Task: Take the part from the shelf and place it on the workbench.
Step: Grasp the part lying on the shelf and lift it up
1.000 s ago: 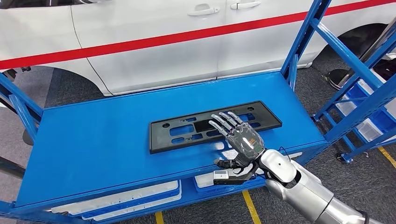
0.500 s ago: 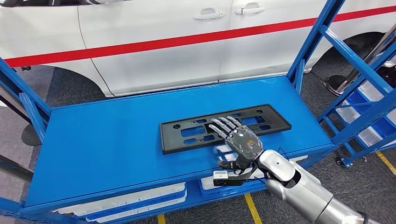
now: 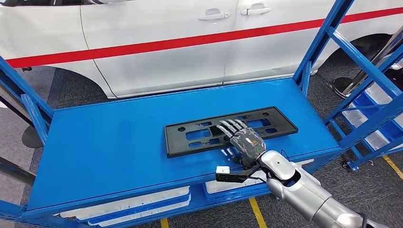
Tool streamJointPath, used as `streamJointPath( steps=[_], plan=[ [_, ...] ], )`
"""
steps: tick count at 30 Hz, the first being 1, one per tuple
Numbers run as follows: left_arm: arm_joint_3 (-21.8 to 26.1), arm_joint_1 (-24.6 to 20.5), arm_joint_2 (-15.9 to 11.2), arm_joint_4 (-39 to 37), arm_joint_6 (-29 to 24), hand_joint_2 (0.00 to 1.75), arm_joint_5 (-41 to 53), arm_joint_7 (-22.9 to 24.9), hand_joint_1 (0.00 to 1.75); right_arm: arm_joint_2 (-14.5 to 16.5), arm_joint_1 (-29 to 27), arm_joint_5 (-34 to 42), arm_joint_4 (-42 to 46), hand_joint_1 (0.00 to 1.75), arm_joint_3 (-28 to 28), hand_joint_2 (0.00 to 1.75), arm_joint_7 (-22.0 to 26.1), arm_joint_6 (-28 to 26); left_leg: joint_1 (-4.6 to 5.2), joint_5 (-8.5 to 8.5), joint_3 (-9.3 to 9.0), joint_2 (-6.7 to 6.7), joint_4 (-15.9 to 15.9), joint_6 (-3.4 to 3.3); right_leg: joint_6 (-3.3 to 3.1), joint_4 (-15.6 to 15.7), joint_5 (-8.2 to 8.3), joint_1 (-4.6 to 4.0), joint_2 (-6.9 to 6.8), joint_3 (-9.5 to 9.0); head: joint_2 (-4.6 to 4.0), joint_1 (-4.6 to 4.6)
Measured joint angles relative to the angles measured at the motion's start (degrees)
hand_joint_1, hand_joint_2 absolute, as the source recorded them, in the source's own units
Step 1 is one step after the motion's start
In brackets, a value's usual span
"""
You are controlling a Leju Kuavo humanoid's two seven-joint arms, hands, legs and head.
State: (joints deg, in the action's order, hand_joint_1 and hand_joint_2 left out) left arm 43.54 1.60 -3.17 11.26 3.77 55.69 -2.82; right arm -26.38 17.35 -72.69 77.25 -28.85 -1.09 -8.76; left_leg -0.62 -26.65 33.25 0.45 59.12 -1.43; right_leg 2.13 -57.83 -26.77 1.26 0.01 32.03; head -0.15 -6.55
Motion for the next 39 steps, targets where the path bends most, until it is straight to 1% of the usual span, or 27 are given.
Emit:
streamJointPath(
  steps=[13, 14, 17, 18, 25, 27, 30, 33, 35, 39],
  plan=[
    [0.2, 0.0, 0.2, 0.0, 0.4, 0.0, 0.8, -0.8, 0.0, 4.8, 1.4, -1.7, -6.2, 0.0, 1.7, 1.75, -2.4, -2.6, -0.08, -0.02, -0.39, -0.07, -0.1, 0.04, -0.2, -0.2, -0.15, -0.07, 0.01, -0.17, 0.0, -0.01],
    [0.2, 0.0, 0.2, 0.0, 0.4, 0.0, 0.9, -0.9, 0.0, 5.1, 1.5, -1.8, -6.7, 0.33, 1.8, 1.75, -2.6, -2.7, -0.08, -0.02, -0.42, -0.08, -0.1, 0.04, -0.21, -0.2, -0.15, -0.07, 0.01, -0.2, 0.0, -0.01],
    [0.3, 0.0, 0.3, 0.0, 0.4, 0.0, 1.0, -1.0, 0.0, 6.0, 1.7, -1.8, -8.0, 1.57, 2.3, 1.75, -2.7, -2.9, -0.08, -0.02, -0.47, -0.08, -0.1, 0.04, -0.21, -0.2, -0.15, -0.07, 0.02, -0.25, 0.0, 0.0],
    [0.3, 0.0, 0.3, 0.0, 0.4, 0.0, 1.0, -1.1, 0.0, 6.2, 1.7, -1.8, -8.5, 1.66, 2.4, 1.75, -2.6, -2.8, -0.08, -0.02, -0.48, -0.08, -0.1, 0.04, -0.21, -0.2, -0.15, -0.07, 0.02, -0.26, 0.0, 0.0],
    [0.4, 0.0, 0.6, 0.0, 0.1, 0.0, 1.6, -1.6, 0.0, 7.6, 1.6, -2.1, -10.8, 1.67, 2.5, 1.75, -2.0, -2.3, -0.08, -0.03, -0.52, -0.14, -0.1, 0.05, -0.21, -0.2, -0.15, -0.07, 0.11, -0.25, 0.0, -0.01],
    [0.3, 0.0, 1.8, 0.1, -1.6, 0.0, 2.9, -1.8, 0.0, 8.4, 1.5, -2.9, -11.5, 1.66, 2.5, 1.75, -2.9, -2.2, -0.07, -0.02, -0.53, -0.16, -0.1, 0.05, -0.2, -0.2, -0.14, -0.06, 0.12, -0.25, 0.0, 0.0],
    [0.0, 0.0, 5.3, 1.0, -5.2, 0.0, 4.8, -0.8, 0.0, 10.2, 1.6, -4.6, -12.5, 1.69, 2.8, 1.75, -4.0, -2.1, -0.03, -0.02, -0.55, -0.17, -0.1, 0.05, -0.19, -0.2, -0.13, -0.02, 0.13, -0.26, 0.0, 0.01],
    [-0.1, -0.1, 8.0, 2.2, -5.5, 0.0, 5.5, 0.1, 0.0, 11.7, 1.8, -5.5, -12.9, 1.69, 3.0, 1.75, -3.7, -1.8, -0.03, -0.02, -0.57, -0.2, 0.0, 0.04, -0.19, -0.2, -0.12, -0.02, 0.17, -0.3, 0.0, -0.02],
    [-0.1, 0.0, 9.0, 2.4, -5.1, 0.0, 5.7, 0.3, 0.0, 12.4, 2.1, -5.7, -12.9, 1.69, 3.0, 1.75, -3.5, -1.6, -0.04, -0.02, -0.58, -0.24, 0.0, 0.04, -0.16, -0.2, -0.09, -0.03, 0.23, -0.31, 0.0, -0.01],
    [0.2, -0.2, 9.2, 2.6, -4.4, 0.0, 5.9, 0.2, 0.0, 13.2, 2.5, -5.8, -13.0, 1.7, 3.0, 1.75, -2.9, -1.1, -0.04, -0.03, -0.59, -0.25, 0.0, 0.06, -0.15, -0.2, -0.09, -0.06, 0.24, -0.29, 0.0, 0.01]
  ],
)
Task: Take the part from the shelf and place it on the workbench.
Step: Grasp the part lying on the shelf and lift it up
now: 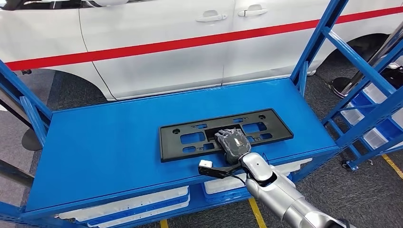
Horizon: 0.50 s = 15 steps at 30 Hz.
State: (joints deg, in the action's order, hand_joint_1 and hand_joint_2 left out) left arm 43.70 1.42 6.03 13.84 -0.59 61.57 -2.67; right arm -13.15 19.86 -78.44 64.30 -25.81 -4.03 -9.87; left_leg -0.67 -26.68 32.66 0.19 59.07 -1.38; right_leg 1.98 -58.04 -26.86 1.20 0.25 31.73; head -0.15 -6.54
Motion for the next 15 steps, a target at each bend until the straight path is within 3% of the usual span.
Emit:
streamJointPath(
  steps=[4, 15],
  plan=[
    [0.7, -0.3, -0.1, 0.0, 0.5, 1.75, 0.0, -0.3, 0.0, 0.4, 0.1, 0.1, -0.1, 1.74, 0.0, 1.75, 0.4, 0.1, -0.05, -0.01, -0.03, 0.0, 0.0, 0.02, -0.07, 0.0, -0.05, -0.04, -0.01, 0.02, 0.0, -0.01],
    [3.2, -0.6, -0.4, 0.0, 1.9, 1.75, -0.6, -0.6, 0.0, 1.0, 0.5, 0.6, -0.7, 1.75, 0.0, 1.75, 1.4, 0.0, -0.05, -0.01, -0.06, -0.02, 0.0, 0.02, -0.08, 0.0, -0.06, -0.05, 0.01, -0.03, 0.0, -0.01]
  ],
)
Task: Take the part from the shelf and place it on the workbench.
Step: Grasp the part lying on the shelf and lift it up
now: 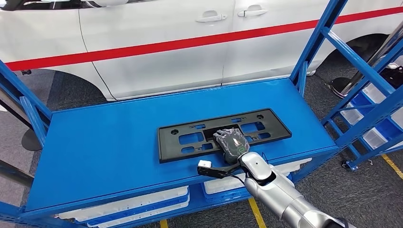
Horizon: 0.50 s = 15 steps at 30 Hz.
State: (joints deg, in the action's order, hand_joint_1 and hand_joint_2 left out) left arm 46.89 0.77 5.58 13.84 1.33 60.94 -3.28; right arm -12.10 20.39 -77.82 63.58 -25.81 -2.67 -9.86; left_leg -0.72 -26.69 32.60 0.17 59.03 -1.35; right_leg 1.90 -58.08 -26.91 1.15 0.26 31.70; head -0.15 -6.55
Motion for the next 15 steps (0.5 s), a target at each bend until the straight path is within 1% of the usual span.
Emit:
streamJointPath(
  steps=[10, 15],
  plan=[
    [1.1, -0.1, -0.1, 0.0, 0.6, 1.75, -0.1, 0.4, 0.0, 0.2, 0.3, 0.4, -0.3, 1.75, -0.1, 1.75, 0.3, -0.1, 0.0, 0.0, 0.0, 0.0, 0.0, 0.0, 0.0, 0.0, 0.0, 0.01, 0.0, 0.01, 0.0, -0.01],
    [2.1, -0.2, -0.3, 0.0, 1.9, 1.75, 0.0, 0.1, 0.0, 0.2, 0.2, 1.0, 0.1, 1.75, -0.2, 1.75, 1.1, -2.6, 0.0, 0.0, 0.02, 0.0, 0.0, 0.0, 0.0, 0.0, 0.0, 0.0, -0.01, 0.03, 0.0, 0.0]
  ],
)
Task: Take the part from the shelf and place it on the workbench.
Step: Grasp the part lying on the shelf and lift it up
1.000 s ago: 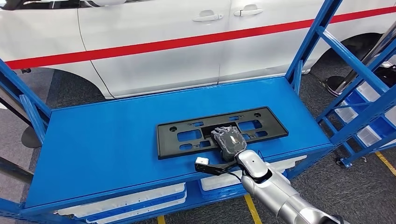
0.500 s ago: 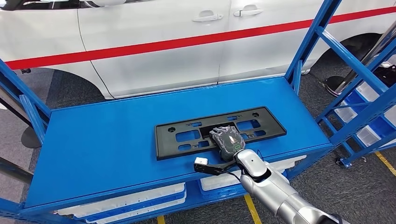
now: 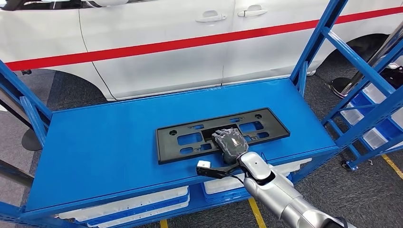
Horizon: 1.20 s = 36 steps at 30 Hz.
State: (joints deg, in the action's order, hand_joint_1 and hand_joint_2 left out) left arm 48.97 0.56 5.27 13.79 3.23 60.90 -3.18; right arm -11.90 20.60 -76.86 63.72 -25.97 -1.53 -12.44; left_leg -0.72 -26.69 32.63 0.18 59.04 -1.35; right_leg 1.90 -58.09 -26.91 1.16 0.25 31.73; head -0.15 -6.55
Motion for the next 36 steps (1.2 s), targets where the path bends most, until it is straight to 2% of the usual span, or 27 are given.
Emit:
streamJointPath(
  steps=[6, 10, 13, 16, 17, 18, 20, 21, 22, 23, 24, 25, 27, 28, 30, 31, 32, 33, 35, 36],
  plan=[
    [0.7, -0.1, 0.0, -0.1, -0.7, 1.75, 1.0, 1.9, 0.0, -0.5, -2.0, 5.2, 7.6, 1.75, 0.4, 1.75, 2.9, -3.5, 0.26, 0.01, 0.24, 0.02, 0.1, -0.01, 0.12, 0.0, 0.11, 0.11, -0.02, 0.21, 0.0, 0.02],
    [1.4, -0.1, 0.0, -0.2, -0.9, 1.75, 1.6, 2.3, 0.0, -1.2, -4.2, 4.2, 15.6, 1.75, 1.8, 1.75, 3.3, -8.5, 0.52, -0.05, 0.43, 0.06, 0.2, -0.12, 0.25, 0.0, 0.09, 0.33, -0.08, 0.35, 0.0, 0.02],
    [1.6, -0.1, 0.0, -0.2, -0.9, 1.75, 2.3, 2.4, 0.0, -2.3, -6.2, 0.4, 20.4, 1.75, 2.6, 1.75, 3.4, -10.3, 0.78, -0.21, 0.52, 0.13, 0.3, -0.45, 0.62, 0.1, 0.05, 0.58, -0.13, 0.33, 0.0, 0.02],
    [1.7, -0.2, 0.0, -0.2, -0.9, 1.75, 2.9, 2.3, 0.0, -3.4, -7.7, -2.3, 22.9, 1.75, 2.8, 1.75, 2.9, -11.1, 0.67, 0.33, 0.45, 0.05, -0.1, -1.24, 1.19, 0.1, 0.0, 0.75, -0.1, 0.26, 0.0, 0.01],
    [1.7, -0.3, 0.1, -0.2, -0.9, 1.75, 3.2, 2.3, 0.0, -3.7, -8.0, -3.0, 23.3, 1.75, 2.8, 1.75, 2.8, -11.4, 0.51, 0.68, 0.44, -0.04, -0.4, -1.59, 1.25, -0.8, -0.88, 0.75, -0.11, 0.56, 0.0, 0.0],
    [1.7, -0.3, 0.1, -0.2, -0.9, 1.75, 3.4, 2.3, 0.0, -4.1, -8.2, -3.6, 23.5, 1.75, 2.8, 1.75, 2.7, -11.6, 0.35, 0.96, 0.5, -0.13, -0.7, -1.88, 1.21, -2.8, -2.54, 0.72, -0.11, 1.34, 0.0, -0.01],
    [1.7, -0.4, 0.2, -0.2, -0.9, 1.75, 3.8, 2.2, 0.0, -4.8, -8.8, -5.0, 23.7, 1.75, 2.8, 1.75, 2.4, -12.0, 0.38, 1.24, 0.85, -0.21, -0.8, -2.19, 1.14, -9.7, -6.93, 0.62, -0.14, 4.11, 0.0, -0.01],
    [1.7, -0.4, 0.2, -0.2, -0.9, 1.75, 4.0, 2.2, 0.0, -5.0, -9.1, -5.8, 23.7, 1.75, 2.8, 1.75, 2.2, -12.1, 0.46, 1.34, 1.08, -0.21, -0.7, -2.24, 1.15, -13.3, -8.49, 0.59, -0.13, 5.51, 0.0, -0.01],
    [1.8, -0.4, 0.2, -0.2, -0.9, 1.75, 4.2, 2.2, 0.0, -5.3, -9.4, -6.6, 23.7, 1.75, 2.8, 1.75, 1.9, -12.2, 0.53, 1.44, 1.31, -0.2, -0.6, -2.22, 1.15, -15.4, -8.93, 0.57, -0.14, 6.21, 0.0, 0.0],
    [1.8, -0.4, 0.3, -0.2, -0.9, 1.75, 4.4, 2.2, 0.0, -5.6, -9.7, -7.3, 23.7, 1.75, 2.8, 1.75, 1.7, -12.2, 0.58, 1.53, 1.54, -0.18, -0.5, -2.16, 1.09, -15.4, -8.22, 0.57, -0.15, 5.93, 0.0, 0.0],
    [1.8, -0.4, 0.3, -0.2, -0.9, 1.75, 4.5, 2.2, 0.0, -5.9, -9.8, -7.9, 23.7, 1.75, 2.7, 1.75, 1.6, -12.2, 0.61, 1.61, 1.73, -0.16, -0.4, -2.06, 0.96, -13.2, -6.61, 0.57, -0.16, 4.54, 0.0, 0.0],
    [1.8, -0.4, 0.3, -0.2, -0.9, 1.75, 4.5, 2.2, 0.0, -6.1, -9.9, -8.4, 23.7, 1.75, 2.7, 1.75, 1.6, -12.2, 0.61, 1.67, 1.89, -0.14, -0.2, -1.93, 0.75, -9.3, -4.73, 0.56, -0.17, 2.36, 0.0, -0.01],
    [1.9, -0.4, 0.4, -0.2, -0.9, 1.75, 4.7, 2.2, 0.0, -6.5, -9.8, -9.4, 23.8, 1.75, 2.7, 1.75, 1.4, -12.3, 0.68, 1.9, 2.21, -0.09, 0.1, -1.42, 0.25, -2.7, -2.62, 0.29, -0.15, -1.19, 0.0, -0.01],
    [2.0, -0.5, 0.5, -0.2, -0.9, 1.75, 4.8, 2.2, 0.0, -6.8, -9.8, -10.2, 23.8, 1.75, 2.6, 1.75, 1.0, -12.3, 0.69, 2.1, 2.36, -0.07, 0.2, -1.04, 0.0, -1.1, -2.34, 0.08, -0.12, -1.86, 0.0, 0.0],
    [2.0, -0.5, 0.5, -0.2, -0.9, 1.75, 5.2, 2.1, 0.0, -7.6, -9.7, -11.8, 23.8, 1.75, 2.3, 1.75, -0.3, -12.3, 0.72, 2.69, 2.63, 0.01, 0.1, -0.11, -0.6, -0.7, -1.9, -0.23, -0.12, -1.49, 0.0, 0.01],
    [2.0, -0.5, 0.6, -0.2, -0.9, 1.75, 5.3, 2.1, 0.0, -8.0, -9.5, -12.4, 23.8, 1.75, 1.9, 1.75, -1.1, -12.4, 0.66, 2.69, 2.85, 0.07, 0.2, 0.28, -0.99, -0.4, -1.56, -0.12, -0.23, -1.22, 0.0, 0.01],
    [2.1, -0.5, 0.6, -0.2, -0.9, 1.75, 5.5, 2.1, 0.0, -8.5, -9.3, -12.7, 23.8, 1.75, 1.4, 1.75, -1.9, -12.4, 0.62, 1.98, 3.26, 0.1, 0.7, 0.67, -1.47, -0.3, -1.07, 0.01, -0.32, -0.86, 0.0, 0.03],
    [2.1, -0.5, 0.7, -0.2, -0.9, 1.75, 5.7, 2.1, 0.0, -8.9, -9.1, -12.9, 23.9, 1.75, 0.9, 1.75, -2.6, -12.4, 0.56, 0.28, 3.94, 0.13, 2.3, 1.02, -1.96, 0.0, -0.51, 0.15, -0.44, -0.4, 0.0, 0.03],
    [2.2, -0.4, 0.7, -0.2, -0.9, 1.75, 6.0, 2.0, 0.0, -9.8, -8.8, -12.9, 24.0, 1.75, -0.3, 1.75, -3.8, -12.4, 0.32, -5.04, 6.07, 0.11, 8.6, 1.65, -2.54, 0.0, 0.5, 0.13, -0.58, 0.82, 0.0, 0.05],
    [2.3, -0.4, 0.7, -0.2, -0.9, 1.75, 6.1, 2.0, 0.0, -10.2, -8.8, -12.9, 24.0, 1.75, -0.9, 1.75, -4.3, -12.4, 0.22, -7.29, 7.07, 0.11, 12.4, 1.91, -2.63, -0.1, 0.97, 0.09, -0.66, 1.52, 0.0, 0.04]
  ],
)
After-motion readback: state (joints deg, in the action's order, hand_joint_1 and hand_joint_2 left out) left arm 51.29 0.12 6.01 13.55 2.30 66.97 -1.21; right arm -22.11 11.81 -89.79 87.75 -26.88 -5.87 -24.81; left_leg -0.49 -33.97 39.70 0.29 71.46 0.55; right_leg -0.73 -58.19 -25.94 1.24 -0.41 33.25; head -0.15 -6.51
